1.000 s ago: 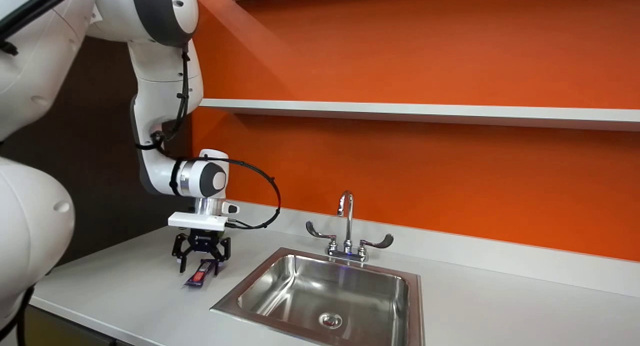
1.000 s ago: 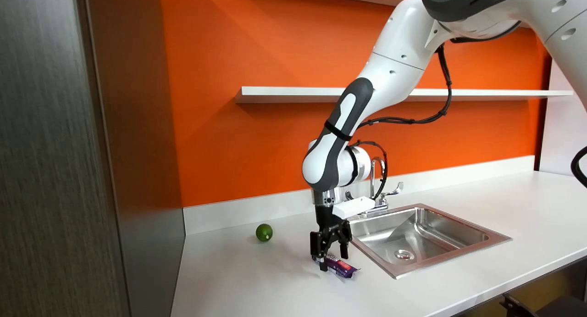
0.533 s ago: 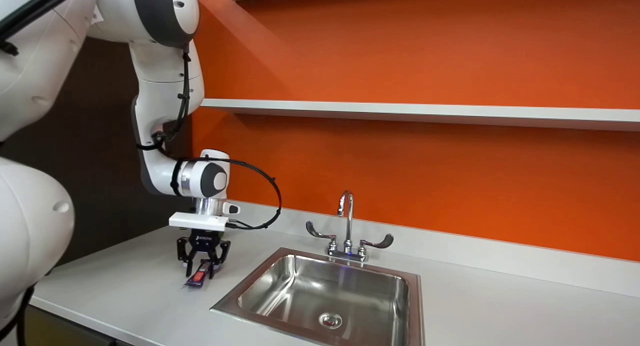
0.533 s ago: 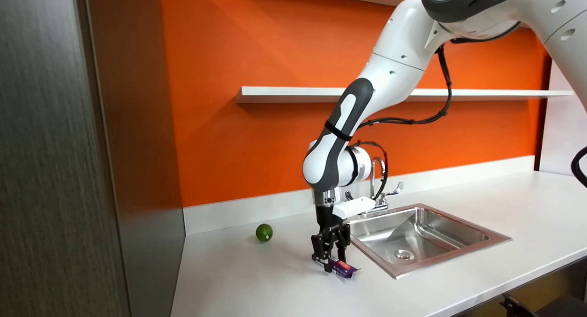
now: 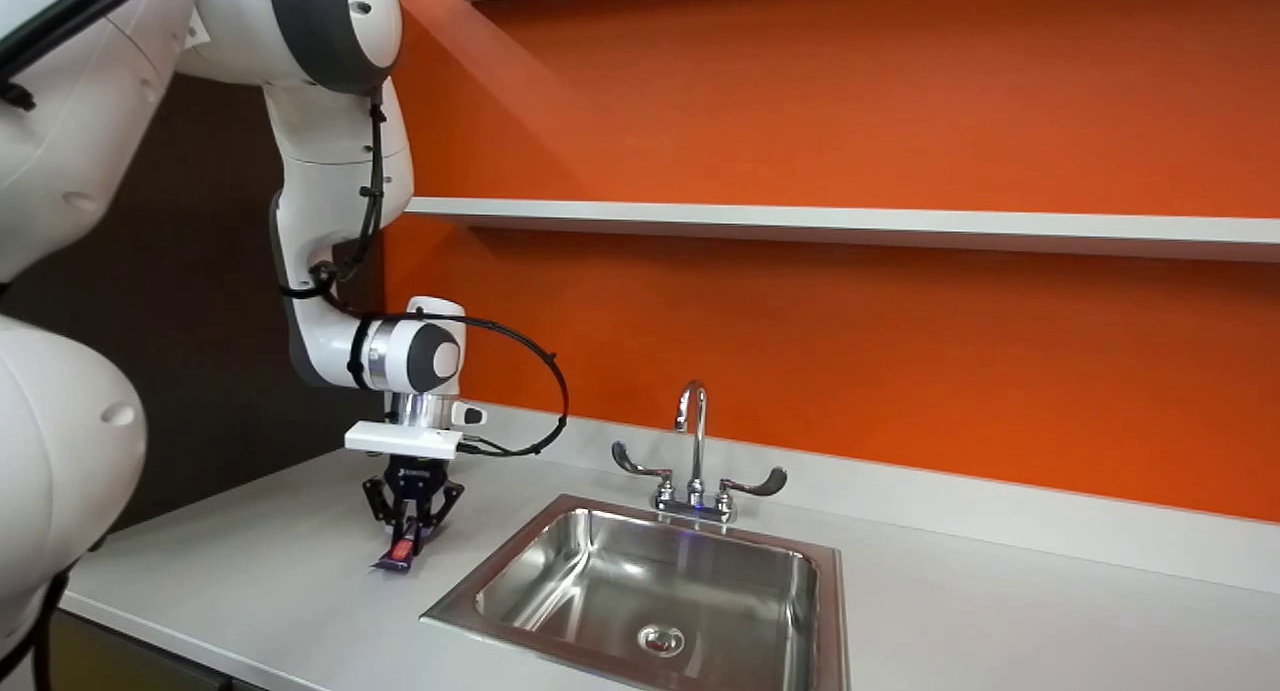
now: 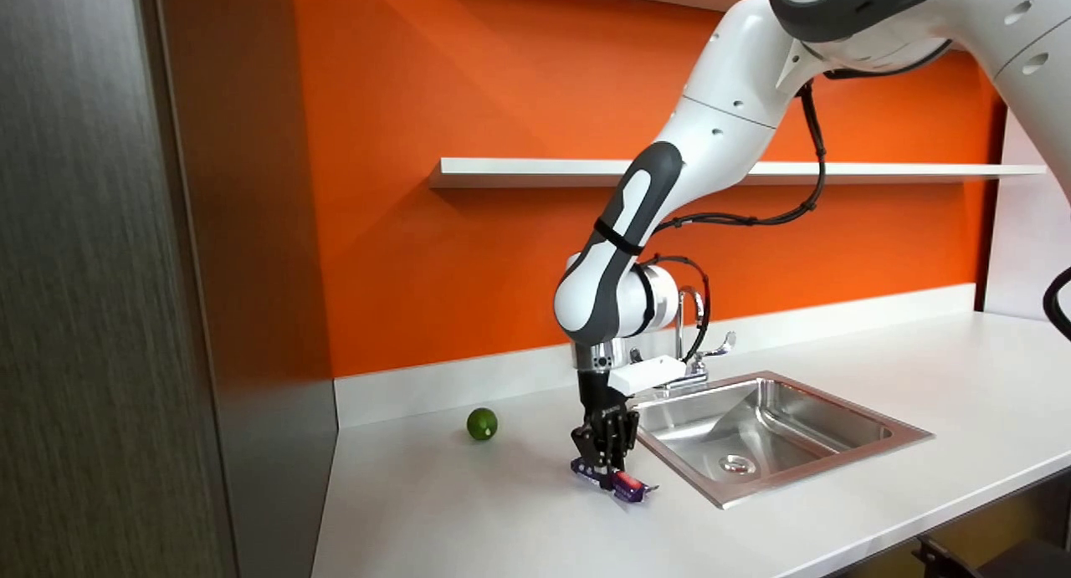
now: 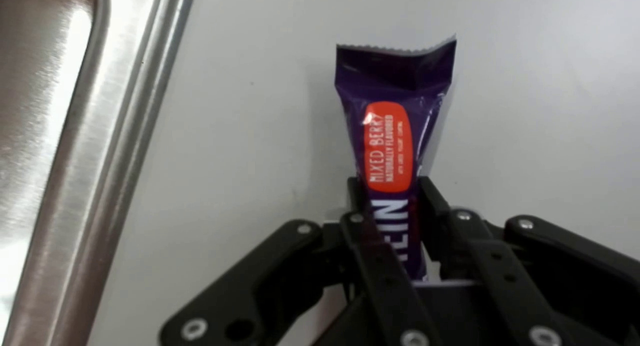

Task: Put the chocolate bar on the bottom shelf

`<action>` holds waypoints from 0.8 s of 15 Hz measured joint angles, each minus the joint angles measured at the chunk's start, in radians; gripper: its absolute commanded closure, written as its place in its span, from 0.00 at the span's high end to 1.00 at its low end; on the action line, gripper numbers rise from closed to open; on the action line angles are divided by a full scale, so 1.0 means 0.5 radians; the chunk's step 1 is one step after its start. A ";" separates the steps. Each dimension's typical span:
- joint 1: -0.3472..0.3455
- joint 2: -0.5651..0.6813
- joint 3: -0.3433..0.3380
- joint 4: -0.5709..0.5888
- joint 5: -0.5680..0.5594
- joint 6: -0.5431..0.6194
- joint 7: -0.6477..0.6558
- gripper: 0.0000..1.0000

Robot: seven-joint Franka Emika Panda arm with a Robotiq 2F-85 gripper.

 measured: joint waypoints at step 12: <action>-0.014 -0.305 -0.007 -0.108 0.001 -0.006 0.104 0.07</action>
